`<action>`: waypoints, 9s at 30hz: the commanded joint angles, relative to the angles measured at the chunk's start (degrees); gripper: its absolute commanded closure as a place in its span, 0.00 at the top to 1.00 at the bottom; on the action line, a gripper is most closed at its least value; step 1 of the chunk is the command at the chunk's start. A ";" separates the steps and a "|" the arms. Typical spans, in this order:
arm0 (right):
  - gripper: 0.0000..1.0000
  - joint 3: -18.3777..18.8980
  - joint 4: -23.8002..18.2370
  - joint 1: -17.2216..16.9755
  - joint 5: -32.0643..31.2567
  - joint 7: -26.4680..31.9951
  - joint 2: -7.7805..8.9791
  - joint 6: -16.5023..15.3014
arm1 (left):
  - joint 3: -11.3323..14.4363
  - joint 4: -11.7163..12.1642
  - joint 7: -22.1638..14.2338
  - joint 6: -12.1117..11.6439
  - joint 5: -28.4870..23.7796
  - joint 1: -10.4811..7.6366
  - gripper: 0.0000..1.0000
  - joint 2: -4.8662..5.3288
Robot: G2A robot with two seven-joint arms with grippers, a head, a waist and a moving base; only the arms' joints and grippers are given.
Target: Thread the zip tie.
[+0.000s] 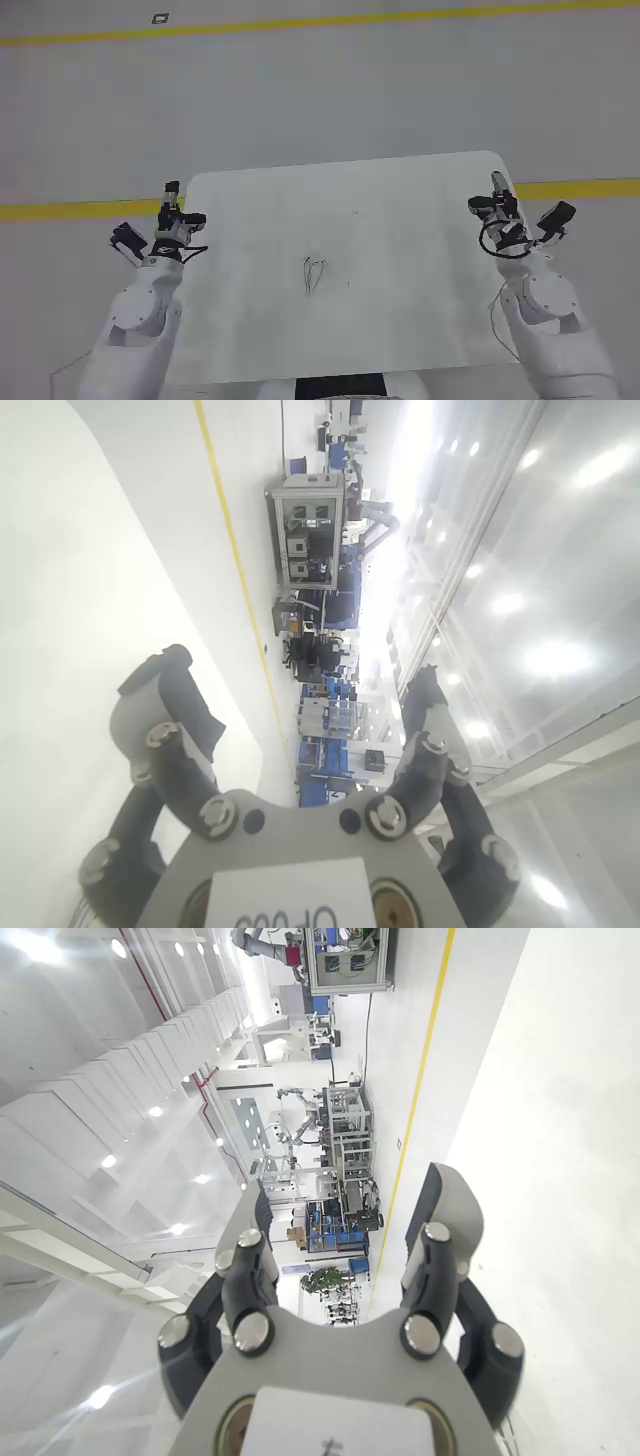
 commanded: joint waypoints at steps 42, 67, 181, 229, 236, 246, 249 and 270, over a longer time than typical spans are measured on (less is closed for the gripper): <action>1.00 0.00 0.00 0.00 0.00 0.00 0.00 0.00 | 1.54 -13.90 -23.90 4.34 28.03 8.90 1.00 2.15; 1.00 0.00 0.00 0.00 0.00 0.00 0.00 0.00 | 11.57 -14.03 -40.34 16.13 48.51 -3.27 1.00 3.24; 1.00 0.00 0.00 0.00 0.00 0.00 0.00 0.00 | 43.85 2.72 -75.36 18.94 90.01 -29.96 1.00 -5.99; 1.00 0.00 0.00 0.00 0.00 0.00 0.00 0.00 | 46.62 10.95 -77.18 19.49 94.38 -31.27 0.37 -9.39; 1.00 0.00 0.00 0.00 0.00 0.00 0.00 0.00 | 47.49 12.92 -77.35 19.49 94.70 -32.21 0.36 -10.93; 1.00 0.00 0.00 0.00 0.00 0.00 0.00 0.00 | 48.06 15.11 -77.72 19.49 94.96 -33.19 0.29 -12.24; 1.00 0.00 0.00 0.00 0.00 0.00 0.00 0.00 | 48.18 15.72 -77.72 19.49 94.73 -33.47 0.27 -12.48; 1.00 0.00 0.00 0.00 0.00 0.00 0.00 0.00 | 47.87 17.64 -78.31 17.97 92.45 -34.43 0.23 -12.69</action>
